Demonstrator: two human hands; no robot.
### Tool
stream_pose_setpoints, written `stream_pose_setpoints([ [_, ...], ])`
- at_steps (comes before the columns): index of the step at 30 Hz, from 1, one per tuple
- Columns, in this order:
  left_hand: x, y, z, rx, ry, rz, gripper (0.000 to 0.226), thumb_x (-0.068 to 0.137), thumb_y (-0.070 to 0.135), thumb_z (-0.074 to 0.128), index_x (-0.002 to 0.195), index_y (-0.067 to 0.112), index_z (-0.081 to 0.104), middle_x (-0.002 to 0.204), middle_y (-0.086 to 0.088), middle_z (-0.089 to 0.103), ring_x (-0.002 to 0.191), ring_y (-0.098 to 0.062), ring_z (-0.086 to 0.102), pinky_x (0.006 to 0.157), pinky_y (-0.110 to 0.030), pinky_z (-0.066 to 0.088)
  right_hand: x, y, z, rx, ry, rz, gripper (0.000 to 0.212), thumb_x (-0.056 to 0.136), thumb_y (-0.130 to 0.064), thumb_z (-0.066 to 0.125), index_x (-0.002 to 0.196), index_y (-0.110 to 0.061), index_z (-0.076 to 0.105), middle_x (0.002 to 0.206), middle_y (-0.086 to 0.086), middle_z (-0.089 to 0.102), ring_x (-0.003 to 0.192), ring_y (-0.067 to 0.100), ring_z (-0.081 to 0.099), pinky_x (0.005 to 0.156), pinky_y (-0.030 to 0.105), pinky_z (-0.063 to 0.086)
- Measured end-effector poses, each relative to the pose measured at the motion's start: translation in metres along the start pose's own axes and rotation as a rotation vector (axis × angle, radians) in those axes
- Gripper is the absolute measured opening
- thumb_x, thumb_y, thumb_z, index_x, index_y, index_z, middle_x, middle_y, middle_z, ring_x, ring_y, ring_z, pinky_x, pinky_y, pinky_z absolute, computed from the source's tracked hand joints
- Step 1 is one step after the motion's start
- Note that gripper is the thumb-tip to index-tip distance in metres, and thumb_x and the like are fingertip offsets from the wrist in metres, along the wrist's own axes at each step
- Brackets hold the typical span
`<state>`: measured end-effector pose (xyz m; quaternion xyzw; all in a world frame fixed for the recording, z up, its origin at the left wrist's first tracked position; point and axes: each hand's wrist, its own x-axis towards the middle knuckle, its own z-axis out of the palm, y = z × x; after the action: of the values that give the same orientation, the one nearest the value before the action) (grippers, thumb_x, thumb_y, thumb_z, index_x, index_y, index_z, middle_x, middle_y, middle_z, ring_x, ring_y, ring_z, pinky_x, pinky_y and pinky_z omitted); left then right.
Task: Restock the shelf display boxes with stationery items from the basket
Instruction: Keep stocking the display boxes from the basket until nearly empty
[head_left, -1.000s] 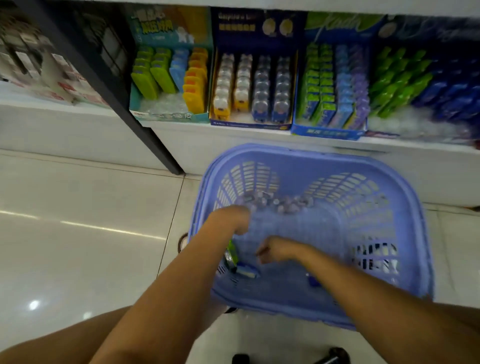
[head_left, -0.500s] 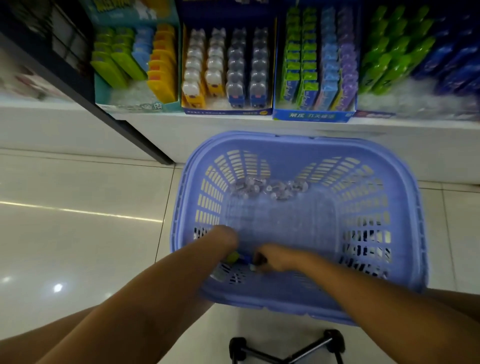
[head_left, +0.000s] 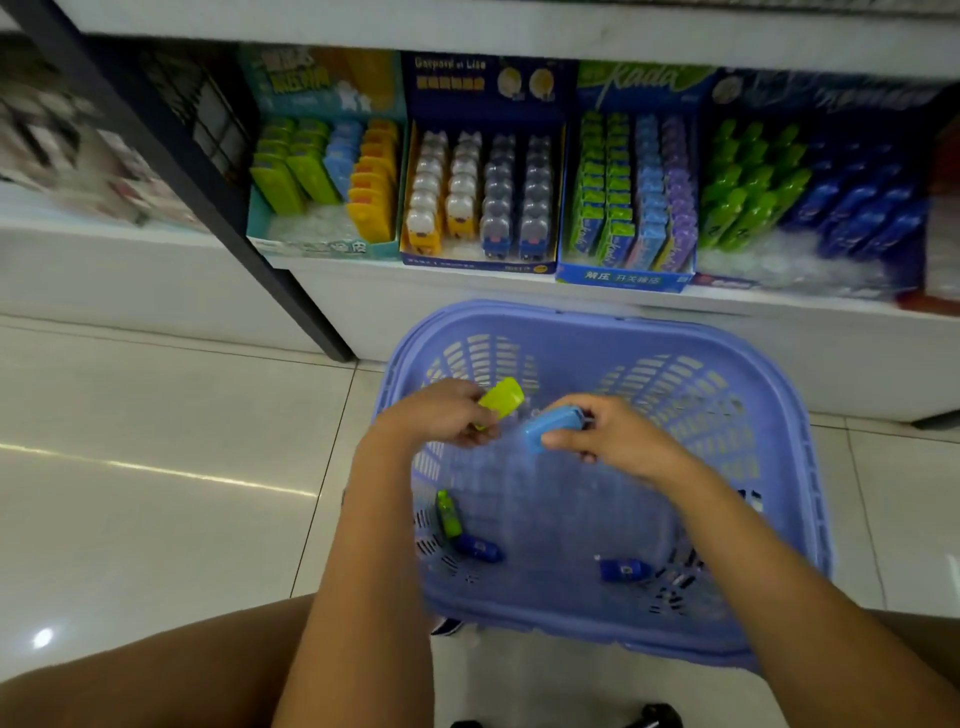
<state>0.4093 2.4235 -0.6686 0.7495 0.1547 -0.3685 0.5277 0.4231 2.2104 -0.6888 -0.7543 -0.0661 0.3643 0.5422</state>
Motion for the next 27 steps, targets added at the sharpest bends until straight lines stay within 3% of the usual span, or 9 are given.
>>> stream_pose_setpoints([
  [3, -0.029, 0.009, -0.018, -0.425, 0.1, 0.13, 0.007, 0.097, 0.009, 0.049, 0.092, 0.007, 0.055, 0.079, -0.008, 0.065, 0.054, -0.008, 0.064, 0.058, -0.02, 0.054, -0.004, -0.04, 0.004, 0.03, 0.033, -0.118, 0.025, 0.089, 0.0, 0.058, 0.114, -0.001, 0.058, 0.087, 0.017, 0.061, 0.069, 0.021, 0.057, 0.062, 0.023, 0.05],
  [5, -0.045, 0.014, -0.03, -0.652, 0.13, 0.185, 0.011, 0.098, 0.013, 0.047, 0.096, 0.006, 0.056, 0.077, -0.009, 0.067, 0.056, -0.012, 0.066, 0.058, -0.022, 0.057, -0.005, -0.068, 0.014, 0.046, 0.061, -0.215, 0.024, 0.086, 0.003, 0.061, 0.107, -0.008, 0.06, 0.09, 0.011, 0.065, 0.067, 0.014, 0.064, 0.063, 0.02, 0.054],
  [8, -0.062, 0.016, -0.044, -0.799, 0.155, 0.273, 0.019, 0.099, 0.019, 0.044, 0.097, 0.006, 0.059, 0.08, -0.008, 0.071, 0.062, -0.016, 0.069, 0.06, -0.026, 0.059, 0.004, -0.107, 0.03, 0.028, 0.112, -0.329, 0.022, 0.086, 0.0, 0.063, 0.093, -0.021, 0.062, 0.089, 0.005, 0.066, 0.064, 0.006, 0.065, 0.061, 0.016, 0.053],
  [12, -0.075, 0.012, -0.062, -0.971, 0.217, 0.43, 0.029, 0.101, 0.021, 0.04, 0.11, 0.003, 0.061, 0.1, -0.014, 0.071, 0.088, -0.026, 0.072, 0.075, -0.031, 0.059, 0.025, -0.15, 0.055, 0.101, 0.161, -0.421, 0.018, 0.089, -0.005, 0.061, 0.091, -0.022, 0.055, 0.092, 0.0, 0.059, 0.067, 0.011, 0.068, 0.067, 0.02, 0.056],
  [15, -0.081, 0.011, -0.074, -1.157, 0.386, 0.503, 0.027, 0.102, 0.021, 0.041, 0.104, 0.003, 0.061, 0.1, -0.014, 0.07, 0.088, -0.023, 0.071, 0.078, -0.03, 0.059, 0.042, -0.172, 0.073, -0.289, 0.22, -0.506, 0.019, 0.087, -0.014, 0.064, 0.098, -0.026, 0.054, 0.091, -0.009, 0.056, 0.08, 0.006, 0.061, 0.075, 0.021, 0.049],
  [17, -0.084, 0.008, -0.082, -1.134, 0.511, 0.534, 0.024, 0.101, 0.021, 0.043, 0.101, 0.004, 0.061, 0.097, -0.012, 0.071, 0.09, -0.022, 0.071, 0.081, -0.03, 0.058, 0.052, -0.185, 0.082, -0.695, 0.243, -0.577, 0.024, 0.086, -0.02, 0.065, 0.109, -0.024, 0.057, 0.098, -0.008, 0.061, 0.089, 0.009, 0.056, 0.077, 0.022, 0.043],
  [20, -0.088, 0.004, -0.091, -1.074, 0.596, 0.606, 0.023, 0.1, 0.021, 0.045, 0.102, 0.007, 0.062, 0.101, -0.01, 0.072, 0.098, -0.021, 0.069, 0.088, -0.029, 0.056, 0.063, -0.205, 0.097, -0.895, 0.137, -0.659, 0.043, 0.087, -0.018, 0.065, 0.126, -0.022, 0.046, 0.097, 0.0, 0.059, 0.08, 0.016, 0.053, 0.067, 0.029, 0.04],
  [23, -0.09, 0.002, -0.098, -1.145, 0.664, 0.684, 0.02, 0.1, 0.021, 0.046, 0.103, 0.009, 0.061, 0.11, -0.011, 0.069, 0.105, -0.019, 0.067, 0.091, -0.029, 0.054, 0.08, -0.222, 0.102, -0.914, 0.101, -0.693, 0.04, 0.09, -0.017, 0.06, 0.126, -0.025, 0.044, 0.092, 0.007, 0.057, 0.075, 0.022, 0.056, 0.063, 0.034, 0.044],
  [27, -0.085, -0.008, -0.103, -1.122, 0.744, 0.64, 0.019, 0.099, 0.021, 0.048, 0.105, 0.008, 0.06, 0.11, -0.01, 0.07, 0.103, -0.018, 0.068, 0.087, -0.026, 0.056, 0.121, -0.245, 0.092, -0.713, 0.311, -0.712, 0.03, 0.093, -0.018, 0.056, 0.122, -0.016, 0.053, 0.109, 0.01, 0.061, 0.088, 0.026, 0.06, 0.075, 0.03, 0.046],
])
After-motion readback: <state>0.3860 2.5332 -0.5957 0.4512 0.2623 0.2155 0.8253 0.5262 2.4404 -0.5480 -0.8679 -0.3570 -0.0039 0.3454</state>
